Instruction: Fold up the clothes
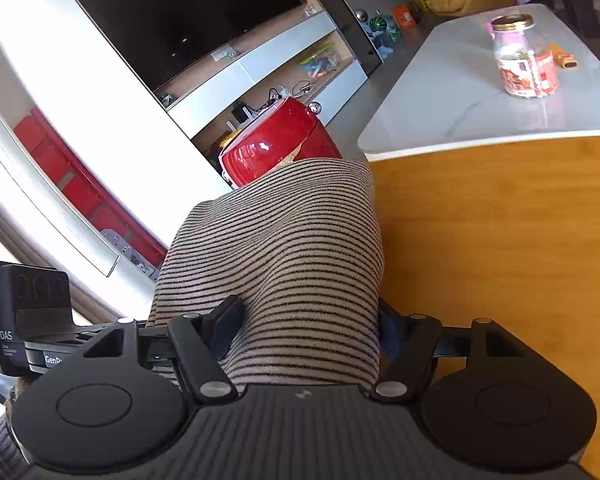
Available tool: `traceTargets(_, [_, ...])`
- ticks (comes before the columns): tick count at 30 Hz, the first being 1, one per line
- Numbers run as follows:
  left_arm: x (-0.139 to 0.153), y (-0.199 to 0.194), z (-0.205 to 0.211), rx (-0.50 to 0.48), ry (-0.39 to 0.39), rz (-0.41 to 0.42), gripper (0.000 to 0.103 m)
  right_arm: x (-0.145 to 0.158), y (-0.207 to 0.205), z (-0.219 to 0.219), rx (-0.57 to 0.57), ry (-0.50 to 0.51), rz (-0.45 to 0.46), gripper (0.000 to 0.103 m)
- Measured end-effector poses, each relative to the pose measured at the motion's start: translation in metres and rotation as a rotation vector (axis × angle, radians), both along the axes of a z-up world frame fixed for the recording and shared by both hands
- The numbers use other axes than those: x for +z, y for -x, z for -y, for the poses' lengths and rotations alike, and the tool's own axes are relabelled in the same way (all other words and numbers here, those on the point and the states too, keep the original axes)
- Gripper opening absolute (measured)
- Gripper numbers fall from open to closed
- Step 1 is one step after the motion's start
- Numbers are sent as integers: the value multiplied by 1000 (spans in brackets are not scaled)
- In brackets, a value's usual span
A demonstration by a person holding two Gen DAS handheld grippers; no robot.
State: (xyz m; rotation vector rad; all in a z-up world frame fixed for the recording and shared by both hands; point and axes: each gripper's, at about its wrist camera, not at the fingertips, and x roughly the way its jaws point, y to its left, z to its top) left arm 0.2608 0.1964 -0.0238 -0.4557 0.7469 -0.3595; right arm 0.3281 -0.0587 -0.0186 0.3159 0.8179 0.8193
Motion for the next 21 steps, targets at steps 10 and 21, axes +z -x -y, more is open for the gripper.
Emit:
traceTargets(10, [64,-6,-20,49,-175,216,76,14,17,-39,-9,223,309,88])
traceTargets(21, [35,-65,-14,63,-230,142,79,36,92,-45,108,355,539,69])
